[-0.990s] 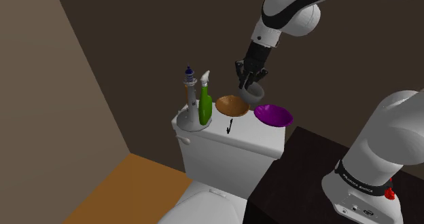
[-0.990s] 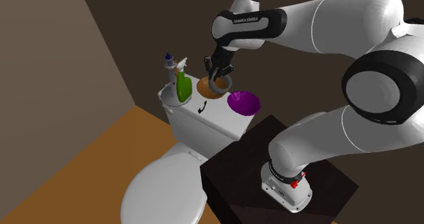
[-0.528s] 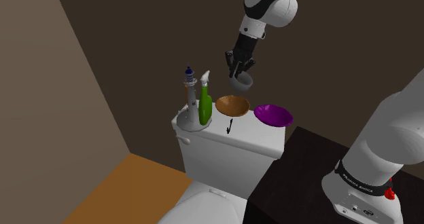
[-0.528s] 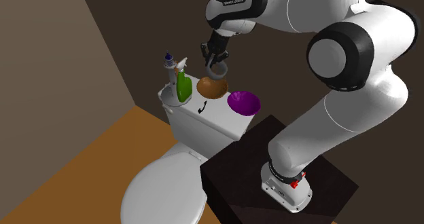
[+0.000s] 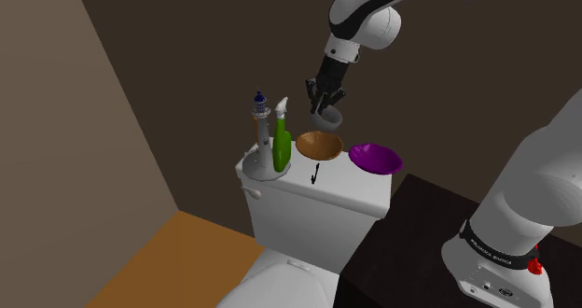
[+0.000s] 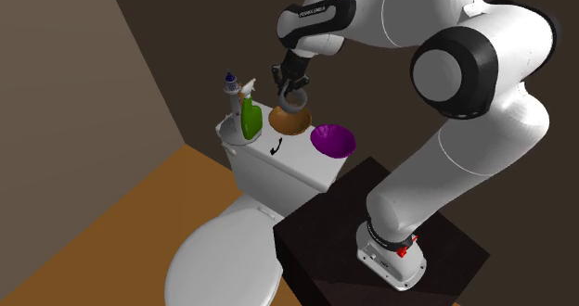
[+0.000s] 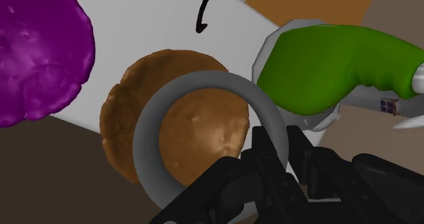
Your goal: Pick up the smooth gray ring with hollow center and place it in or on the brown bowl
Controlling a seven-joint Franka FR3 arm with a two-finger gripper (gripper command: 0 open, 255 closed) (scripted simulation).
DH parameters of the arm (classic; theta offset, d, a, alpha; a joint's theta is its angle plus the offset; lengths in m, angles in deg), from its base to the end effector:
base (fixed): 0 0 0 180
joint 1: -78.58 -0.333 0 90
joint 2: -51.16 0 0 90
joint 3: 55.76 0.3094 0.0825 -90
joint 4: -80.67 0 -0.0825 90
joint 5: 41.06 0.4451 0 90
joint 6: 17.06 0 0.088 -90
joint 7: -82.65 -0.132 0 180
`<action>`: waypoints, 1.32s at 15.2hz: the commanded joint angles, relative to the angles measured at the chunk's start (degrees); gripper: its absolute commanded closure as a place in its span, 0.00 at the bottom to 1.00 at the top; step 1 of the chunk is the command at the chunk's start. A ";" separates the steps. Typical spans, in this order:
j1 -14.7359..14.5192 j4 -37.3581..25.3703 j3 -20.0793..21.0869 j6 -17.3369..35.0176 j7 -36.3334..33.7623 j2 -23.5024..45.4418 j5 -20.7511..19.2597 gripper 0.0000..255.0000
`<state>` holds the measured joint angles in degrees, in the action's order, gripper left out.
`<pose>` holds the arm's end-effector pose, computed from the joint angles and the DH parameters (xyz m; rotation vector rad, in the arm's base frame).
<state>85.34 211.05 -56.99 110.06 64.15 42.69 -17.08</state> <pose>0.5570 -0.0568 0.3663 -2.6166 0.9582 -0.0799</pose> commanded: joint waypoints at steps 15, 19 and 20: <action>0.41 4.15 0.03 8.16 4.77 6.18 3.76 1.00; 0.39 4.71 0.30 8.22 4.47 5.59 3.75 0.00; 0.36 4.82 0.34 8.14 4.34 5.36 3.69 0.00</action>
<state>85.36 215.47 -56.23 118.28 68.69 47.96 -13.45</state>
